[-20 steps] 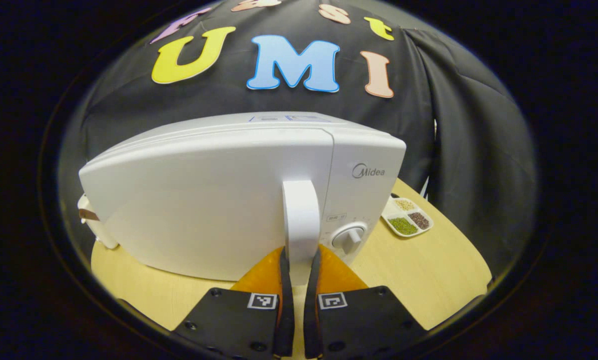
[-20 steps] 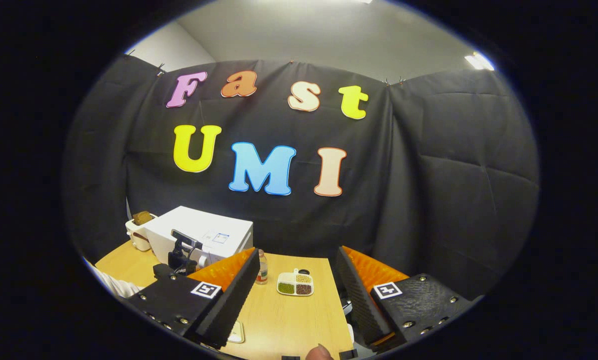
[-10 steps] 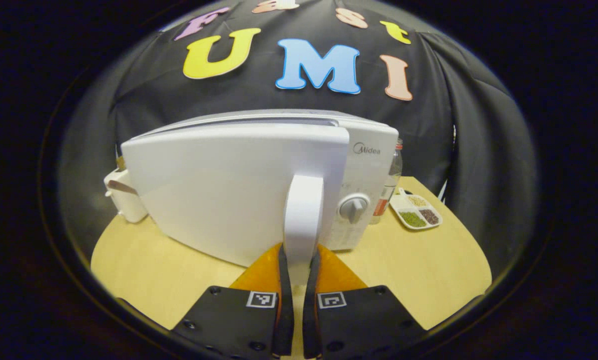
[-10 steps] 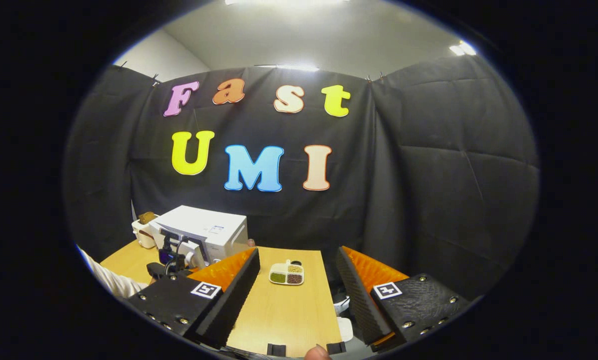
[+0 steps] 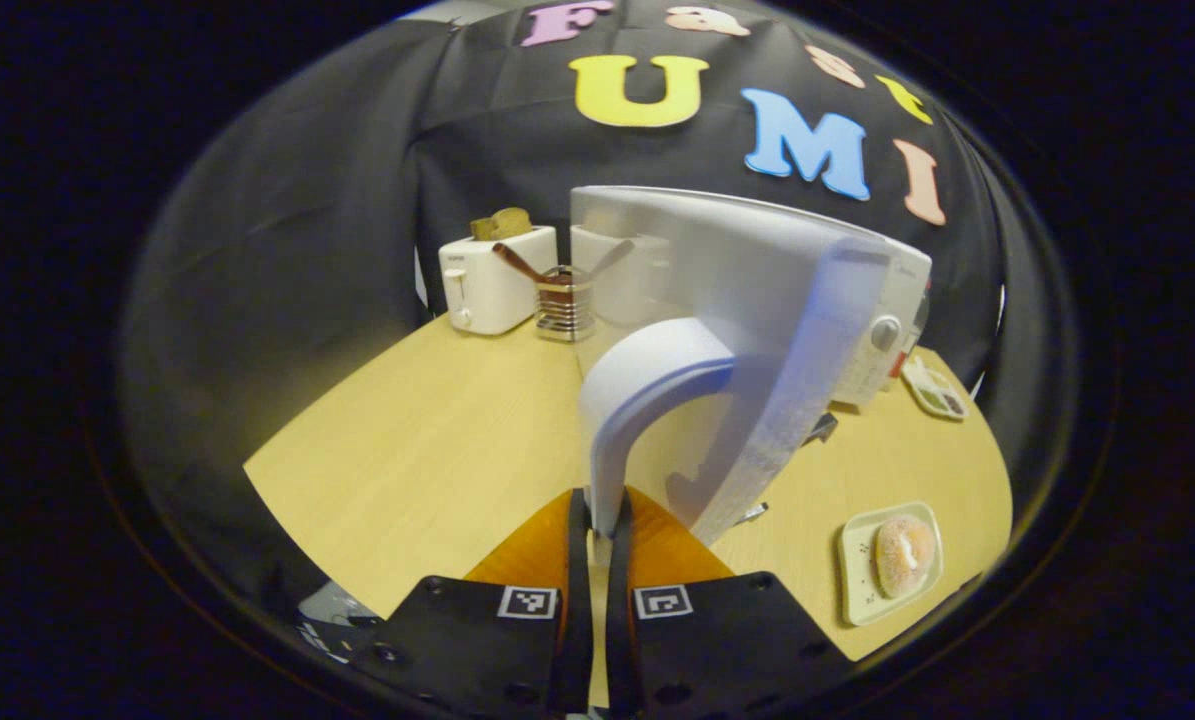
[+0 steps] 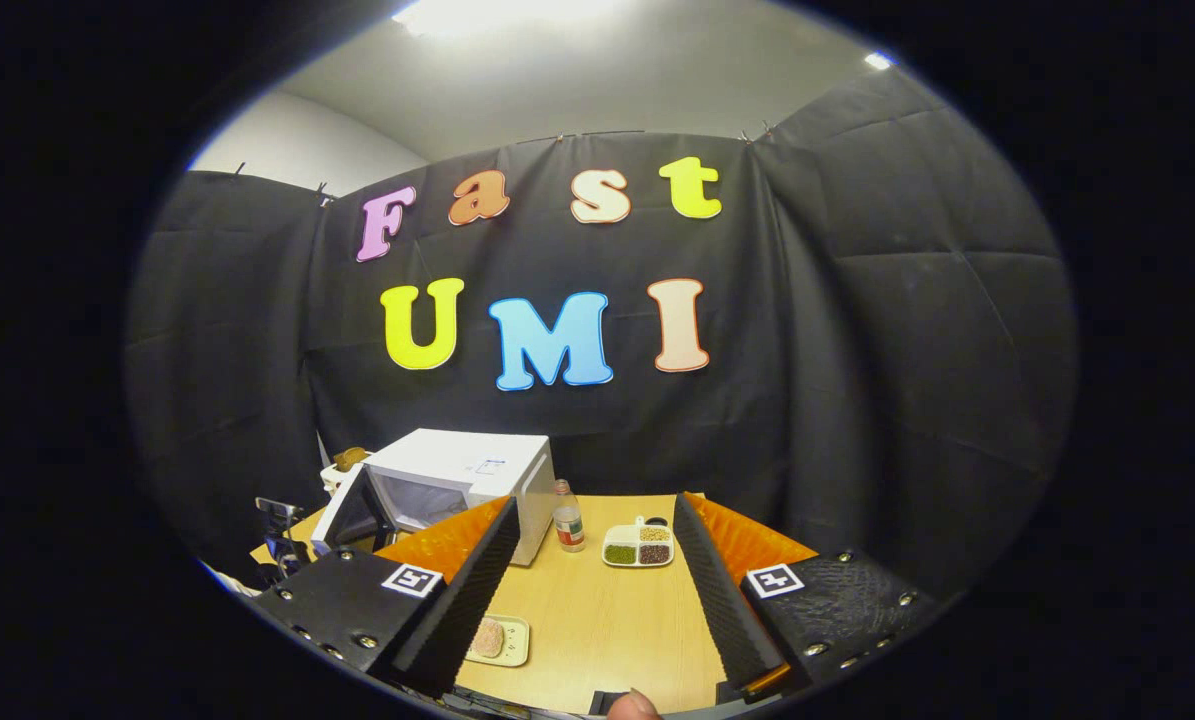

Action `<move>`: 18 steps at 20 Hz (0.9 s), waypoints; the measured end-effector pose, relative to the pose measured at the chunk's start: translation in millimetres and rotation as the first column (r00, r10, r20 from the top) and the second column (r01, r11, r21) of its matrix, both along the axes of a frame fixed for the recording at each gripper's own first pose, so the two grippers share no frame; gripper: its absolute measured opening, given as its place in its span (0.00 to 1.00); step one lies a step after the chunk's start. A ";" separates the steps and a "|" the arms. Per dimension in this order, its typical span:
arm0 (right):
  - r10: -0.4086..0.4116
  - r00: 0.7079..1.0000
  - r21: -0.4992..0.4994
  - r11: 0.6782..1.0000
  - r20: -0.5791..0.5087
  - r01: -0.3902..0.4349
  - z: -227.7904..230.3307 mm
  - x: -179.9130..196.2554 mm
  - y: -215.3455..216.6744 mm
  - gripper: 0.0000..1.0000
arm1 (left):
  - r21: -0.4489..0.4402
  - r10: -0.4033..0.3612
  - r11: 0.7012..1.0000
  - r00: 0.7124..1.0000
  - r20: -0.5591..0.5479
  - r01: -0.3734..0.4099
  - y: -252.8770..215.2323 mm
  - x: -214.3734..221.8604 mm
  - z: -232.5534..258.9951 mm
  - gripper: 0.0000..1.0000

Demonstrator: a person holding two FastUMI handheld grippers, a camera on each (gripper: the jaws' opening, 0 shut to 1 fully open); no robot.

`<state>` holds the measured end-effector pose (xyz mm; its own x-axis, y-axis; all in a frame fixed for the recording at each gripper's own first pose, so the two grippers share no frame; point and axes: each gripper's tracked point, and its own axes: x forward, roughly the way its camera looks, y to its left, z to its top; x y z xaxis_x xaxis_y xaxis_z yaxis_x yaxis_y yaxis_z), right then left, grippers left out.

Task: Open the microwave oven with the left hand, put the food in, and close the microwave oven.

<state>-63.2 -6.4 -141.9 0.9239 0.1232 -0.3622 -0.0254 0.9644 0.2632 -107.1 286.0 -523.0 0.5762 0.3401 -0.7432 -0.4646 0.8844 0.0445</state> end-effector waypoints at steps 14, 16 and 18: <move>0.061 0.995 -0.052 0.997 -0.076 -0.065 -14.8 58.3 148.0 0.95 | -0.128 -0.199 0.971 0.979 0.037 0.202 124.7 -40.2 -4.3 0.12; 0.057 0.993 -0.056 0.996 -0.104 -0.063 -26.2 61.3 170.8 0.95 | -0.140 -0.245 0.958 0.968 0.055 0.250 145.4 -39.1 -3.2 0.12; 0.049 0.988 -0.048 0.997 -0.148 -0.057 -43.7 58.8 192.3 0.95 | -0.154 -0.281 0.945 0.958 0.058 0.287 161.0 -41.0 -2.2 0.14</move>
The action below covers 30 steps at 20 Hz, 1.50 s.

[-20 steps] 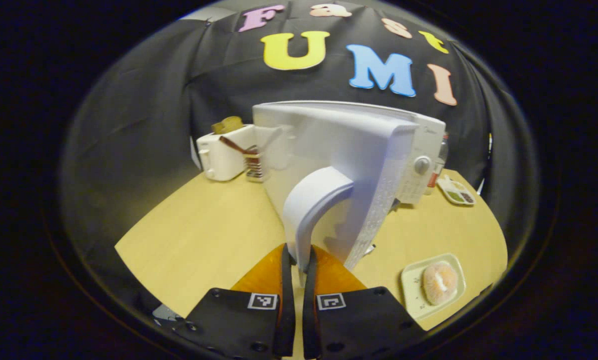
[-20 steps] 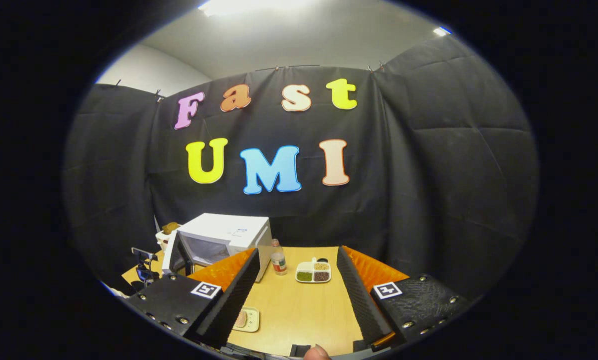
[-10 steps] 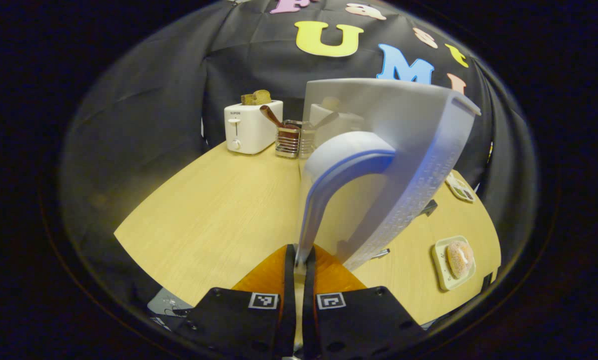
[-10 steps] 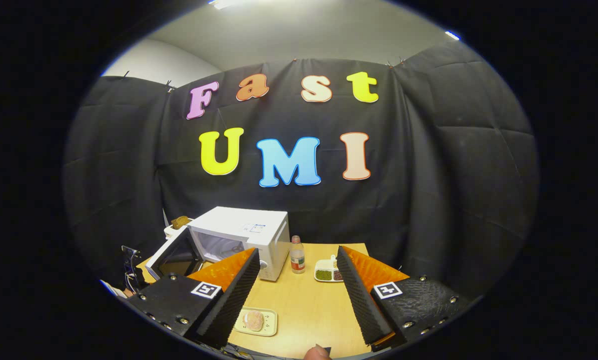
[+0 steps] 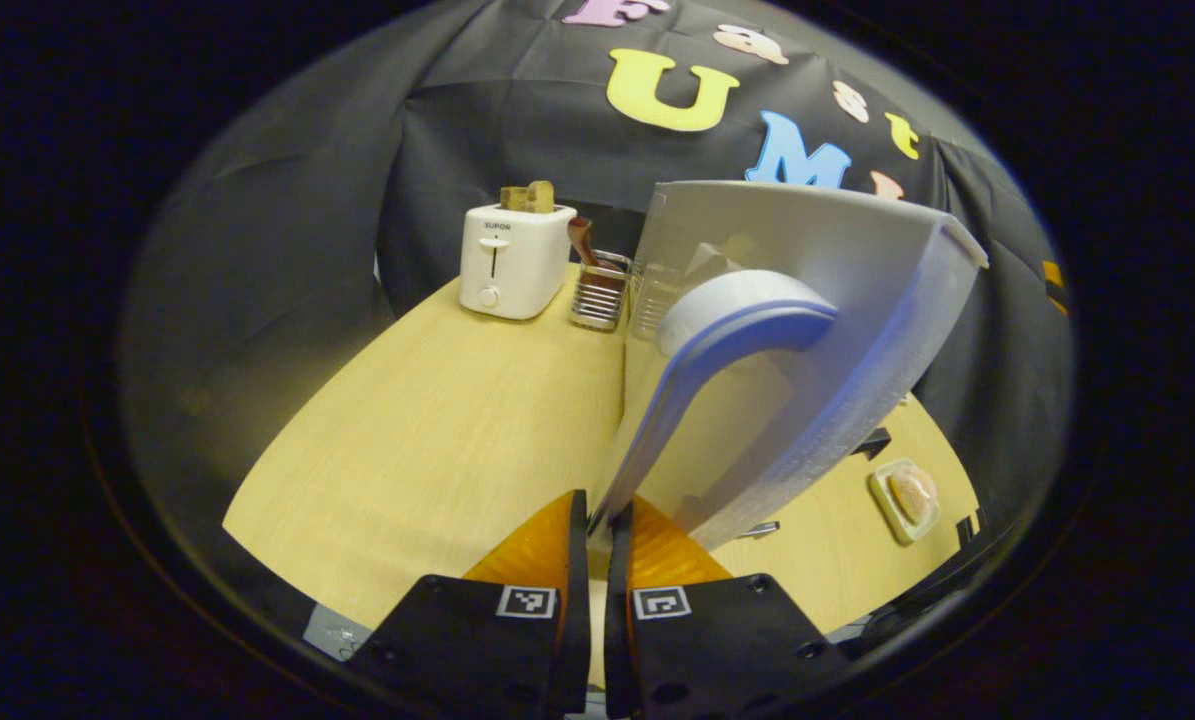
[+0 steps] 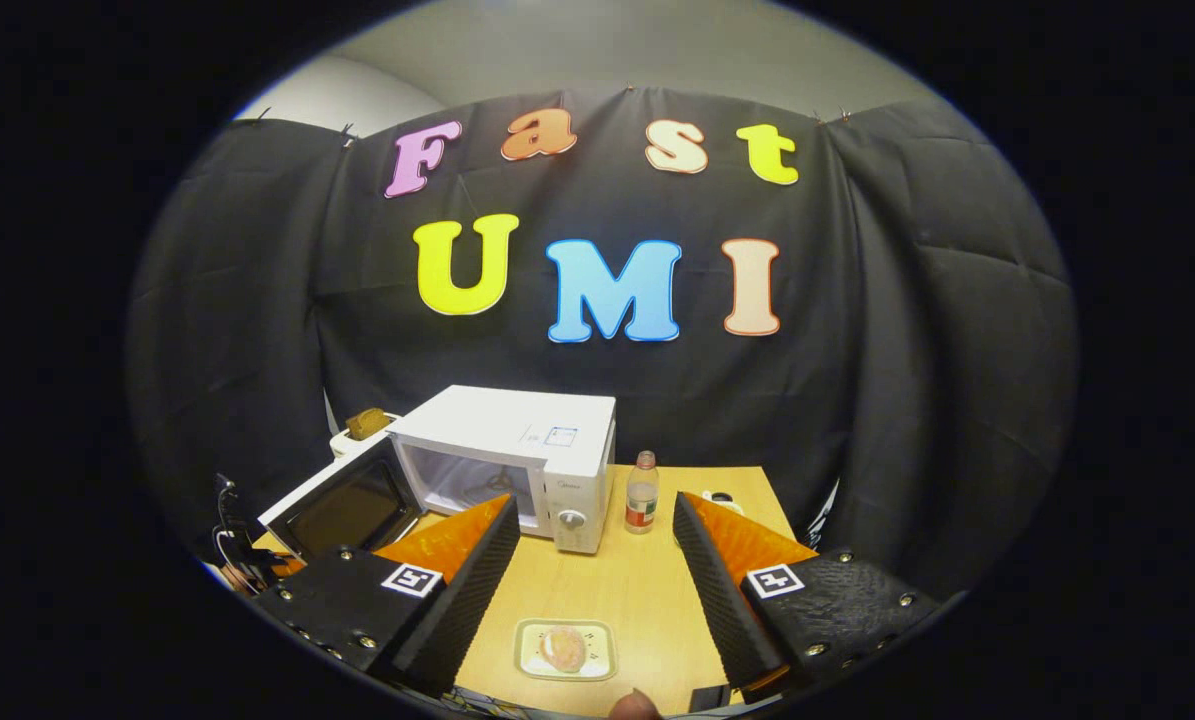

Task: Open the microwave oven with the left hand, put the food in, and close the microwave oven.

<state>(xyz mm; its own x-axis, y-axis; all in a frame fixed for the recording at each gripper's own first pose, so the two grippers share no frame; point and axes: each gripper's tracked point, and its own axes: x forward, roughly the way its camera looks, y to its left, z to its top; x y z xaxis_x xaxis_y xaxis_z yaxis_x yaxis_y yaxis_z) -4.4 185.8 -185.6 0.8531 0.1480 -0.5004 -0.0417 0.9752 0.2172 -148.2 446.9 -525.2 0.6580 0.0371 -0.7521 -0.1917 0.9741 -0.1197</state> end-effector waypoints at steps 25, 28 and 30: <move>0.325 0.761 0.099 0.939 -0.561 -0.328 -318.4 -78.4 115.7 0.94 | 0.238 0.237 0.950 0.964 -0.118 -0.205 -65.3 -53.6 101.1 0.76; 0.354 0.718 0.113 0.925 -0.599 -0.362 -348.4 -87.1 118.4 0.94 | 0.237 0.212 0.957 0.961 -0.177 -0.167 -102.2 -47.9 91.8 0.77; 0.382 0.704 0.133 0.914 -0.599 -0.383 -358.2 -91.3 124.9 0.95 | 0.236 0.207 0.959 0.954 -0.216 -0.155 -119.5 -49.4 87.3 0.76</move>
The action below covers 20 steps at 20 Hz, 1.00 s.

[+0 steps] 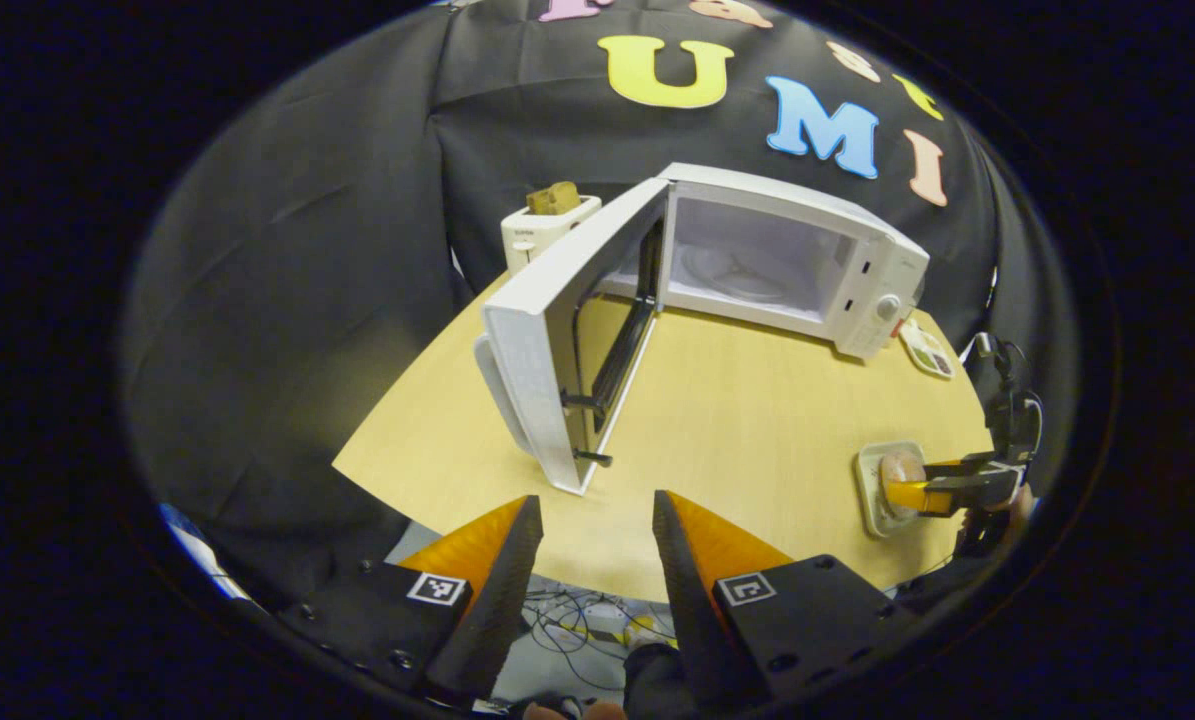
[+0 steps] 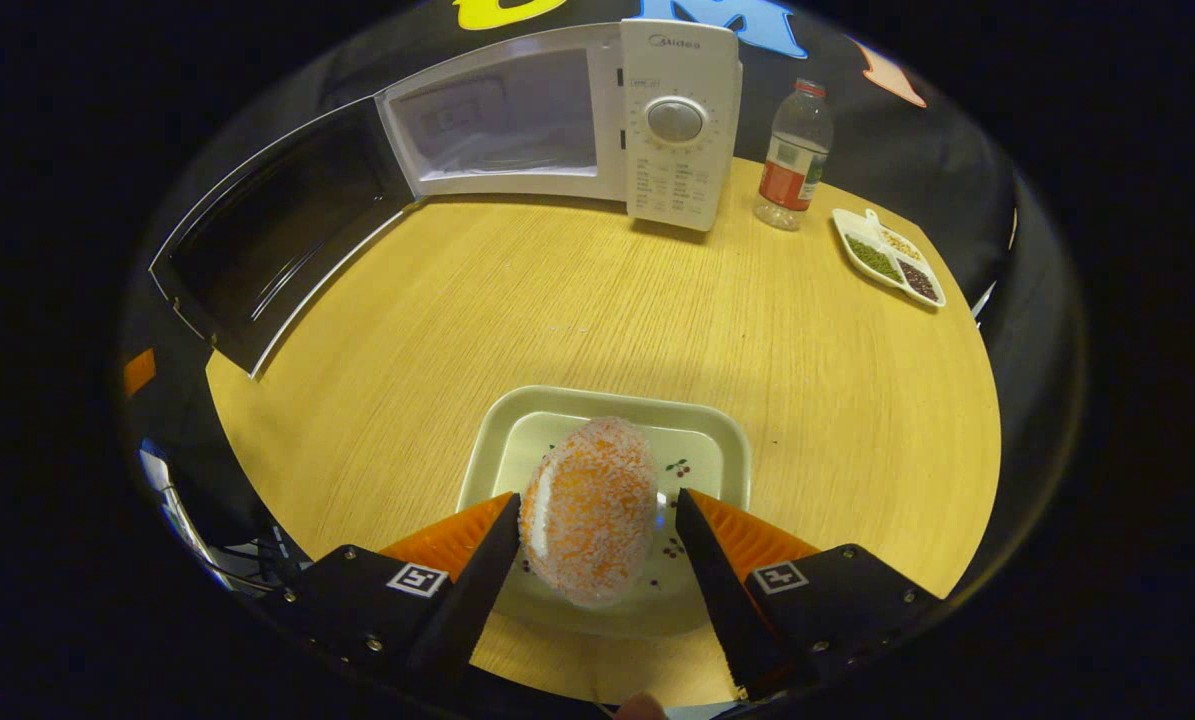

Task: Open the microwave oven with the left hand, put the food in, and close the microwave oven.

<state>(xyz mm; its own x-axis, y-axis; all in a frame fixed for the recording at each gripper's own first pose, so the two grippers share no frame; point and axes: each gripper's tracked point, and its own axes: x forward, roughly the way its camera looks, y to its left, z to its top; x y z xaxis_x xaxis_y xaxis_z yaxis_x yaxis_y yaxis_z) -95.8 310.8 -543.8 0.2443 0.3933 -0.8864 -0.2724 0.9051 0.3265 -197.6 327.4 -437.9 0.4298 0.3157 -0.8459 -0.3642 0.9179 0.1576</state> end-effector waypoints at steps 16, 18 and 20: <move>-0.143 0.985 0.052 0.988 -0.099 0.149 34.6 9.1 16.4 0.66 | -0.003 -0.063 0.998 0.987 0.147 0.064 -12.9 -4.3 48.1 0.76; -0.223 0.968 0.097 0.967 -0.115 0.235 57.5 15.9 27.8 0.65 | -0.038 -0.078 0.996 0.979 0.190 0.087 -11.6 -9.8 51.4 0.77; -0.309 0.944 0.139 0.936 -0.119 0.324 80.4 26.8 39.6 0.65 | -0.095 -0.086 0.989 0.968 0.237 0.111 -13.5 -11.7 48.3 0.77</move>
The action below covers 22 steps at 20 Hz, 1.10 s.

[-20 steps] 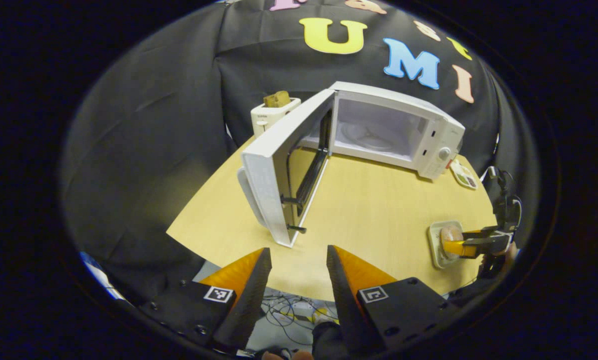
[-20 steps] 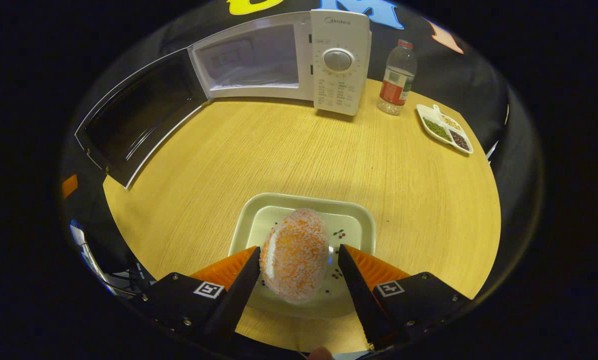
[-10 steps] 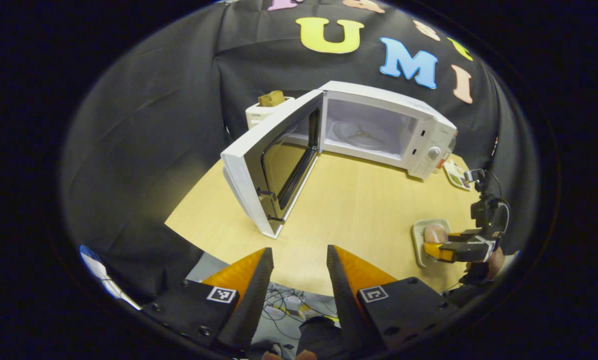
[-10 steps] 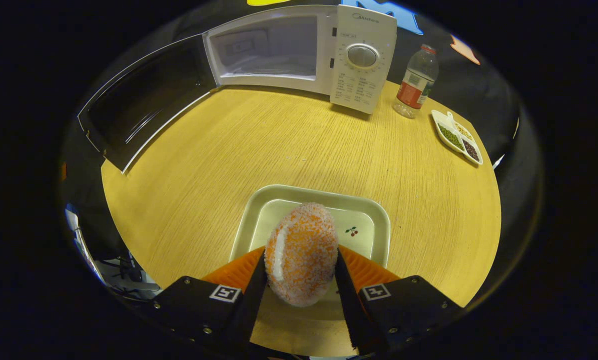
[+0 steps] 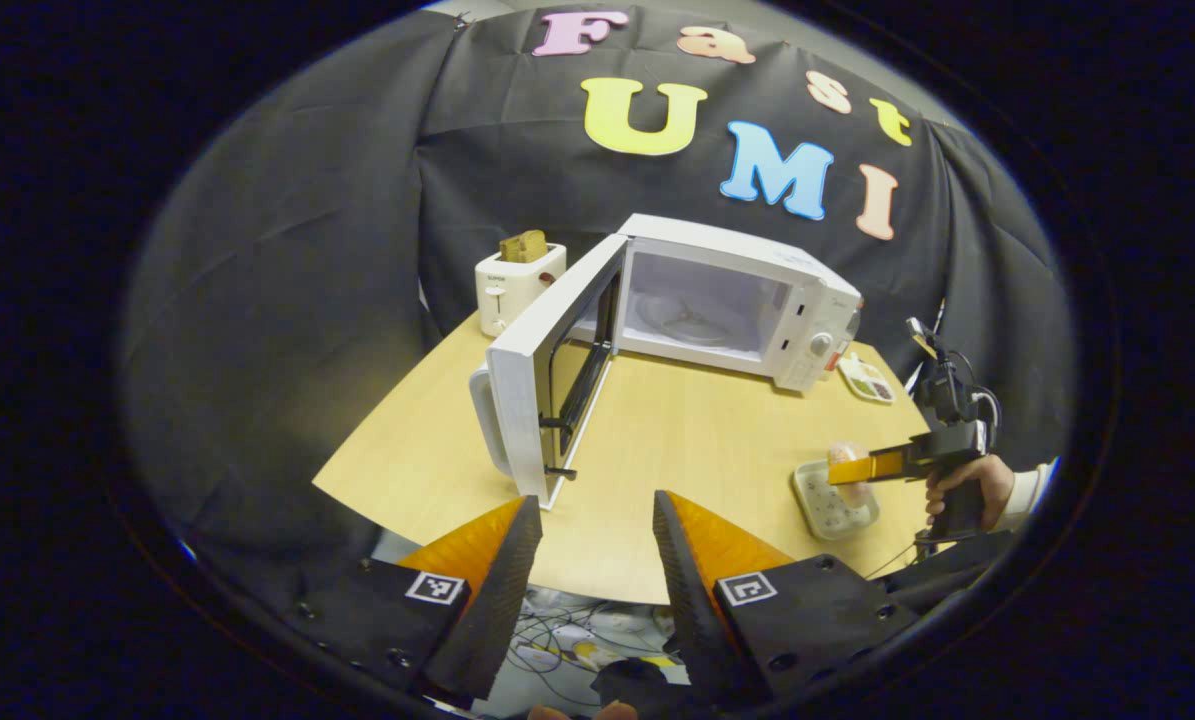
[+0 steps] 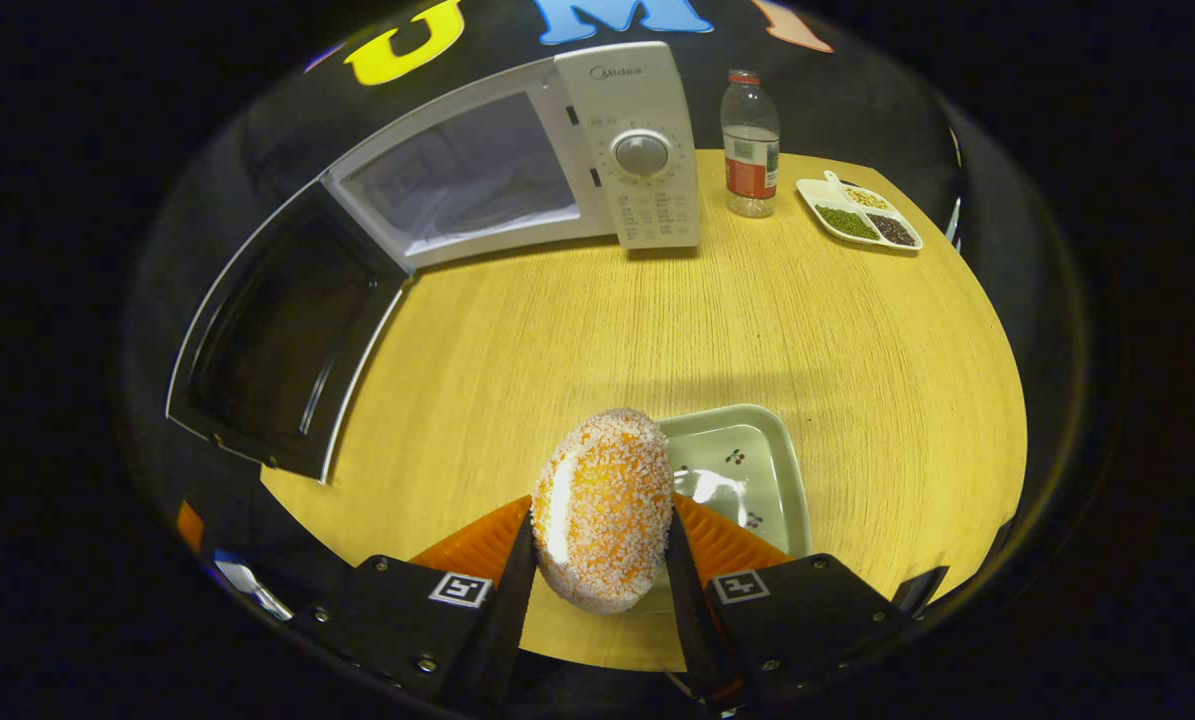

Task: Open the microwave oven with the left hand, put the food in, and close the microwave oven.

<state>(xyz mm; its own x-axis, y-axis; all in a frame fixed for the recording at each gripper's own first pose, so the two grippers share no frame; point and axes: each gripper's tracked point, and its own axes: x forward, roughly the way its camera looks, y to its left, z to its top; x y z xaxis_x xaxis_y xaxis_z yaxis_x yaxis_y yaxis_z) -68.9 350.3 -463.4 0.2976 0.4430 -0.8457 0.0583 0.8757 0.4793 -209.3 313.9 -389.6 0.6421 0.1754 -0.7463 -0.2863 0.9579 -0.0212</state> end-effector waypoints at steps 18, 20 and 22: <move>-0.385 0.920 0.346 0.856 -0.070 0.384 43.0 205.4 170.5 0.65 | -0.043 0.262 0.964 0.965 -0.031 -0.263 44.8 -36.8 26.3 0.84; -0.423 0.904 0.347 0.840 -0.065 0.418 31.7 229.6 178.5 0.65 | -0.022 0.285 0.958 0.956 -0.064 -0.287 42.8 -44.2 27.0 0.84; -0.469 0.882 0.353 0.817 -0.051 0.455 25.2 251.8 178.0 0.65 | -0.001 0.313 0.949 0.946 -0.081 -0.314 49.1 -45.5 29.4 0.78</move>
<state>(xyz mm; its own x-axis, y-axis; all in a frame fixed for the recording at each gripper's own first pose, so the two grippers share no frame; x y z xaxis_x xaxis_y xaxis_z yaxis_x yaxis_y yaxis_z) 182.9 528.3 -438.2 0.5686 0.5055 -0.6490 0.3909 0.5281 0.7538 -254.8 363.0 -360.2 0.4951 0.3481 -0.7961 -0.5737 0.8191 0.0013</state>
